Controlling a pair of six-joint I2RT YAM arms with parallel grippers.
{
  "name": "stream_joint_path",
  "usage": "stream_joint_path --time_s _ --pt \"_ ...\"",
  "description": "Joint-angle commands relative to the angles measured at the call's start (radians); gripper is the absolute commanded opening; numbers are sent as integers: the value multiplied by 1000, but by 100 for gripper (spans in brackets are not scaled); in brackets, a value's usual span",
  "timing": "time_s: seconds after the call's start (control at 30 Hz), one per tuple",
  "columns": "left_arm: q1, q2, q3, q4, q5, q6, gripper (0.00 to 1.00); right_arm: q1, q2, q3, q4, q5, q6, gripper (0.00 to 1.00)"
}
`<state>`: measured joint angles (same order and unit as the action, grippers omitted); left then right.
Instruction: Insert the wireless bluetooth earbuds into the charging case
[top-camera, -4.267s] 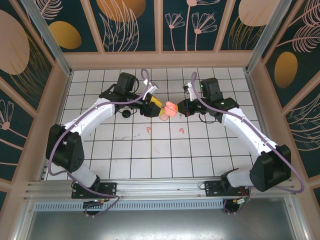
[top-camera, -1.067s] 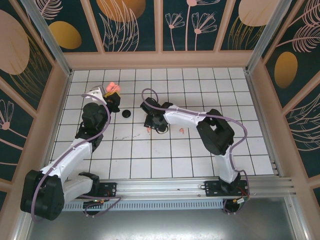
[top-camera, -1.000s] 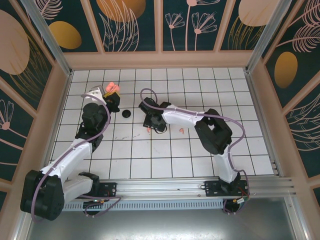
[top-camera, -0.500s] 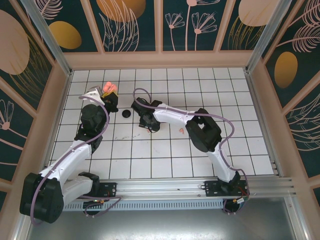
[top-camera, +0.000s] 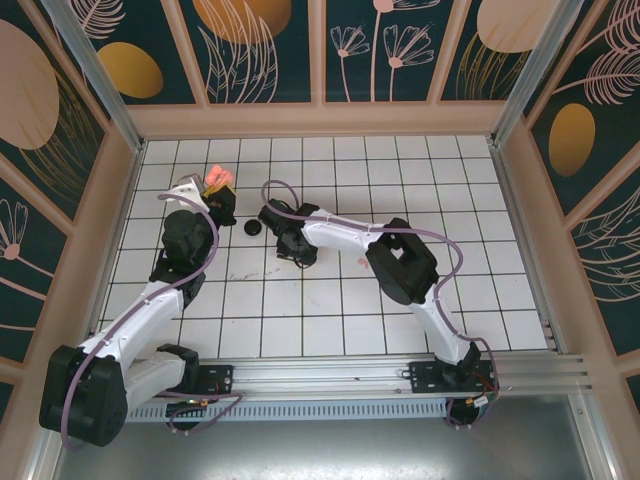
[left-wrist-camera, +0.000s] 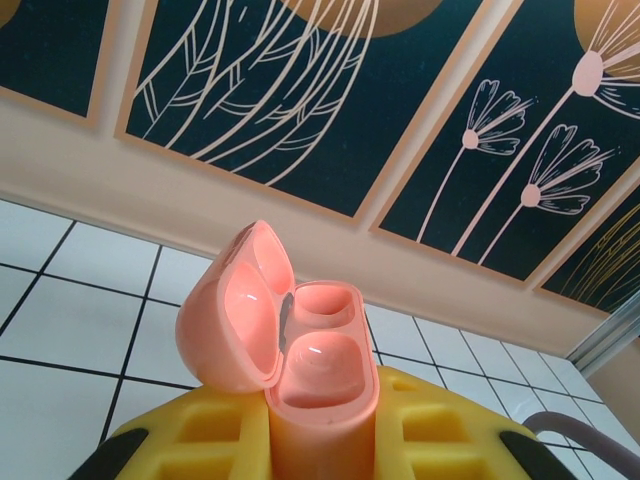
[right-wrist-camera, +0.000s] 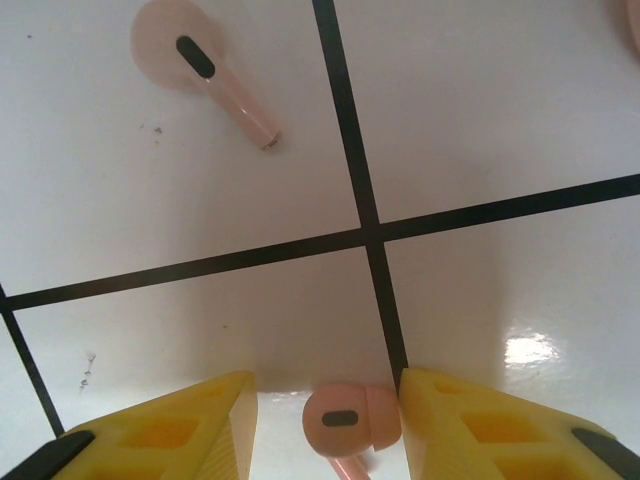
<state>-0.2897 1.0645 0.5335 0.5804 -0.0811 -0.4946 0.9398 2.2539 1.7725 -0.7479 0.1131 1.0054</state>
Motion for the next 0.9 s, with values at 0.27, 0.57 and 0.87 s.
stream_joint_path --time_s 0.27,0.57,0.87 --pt "6 -30 -12 35 -15 22 0 7 51 38 -42 25 12 41" --pt "7 -32 -9 32 -3 22 0 9 53 34 -41 35 7 35" --pt "6 -55 -11 17 31 24 0 12 -3 -28 7 71 -12 27"
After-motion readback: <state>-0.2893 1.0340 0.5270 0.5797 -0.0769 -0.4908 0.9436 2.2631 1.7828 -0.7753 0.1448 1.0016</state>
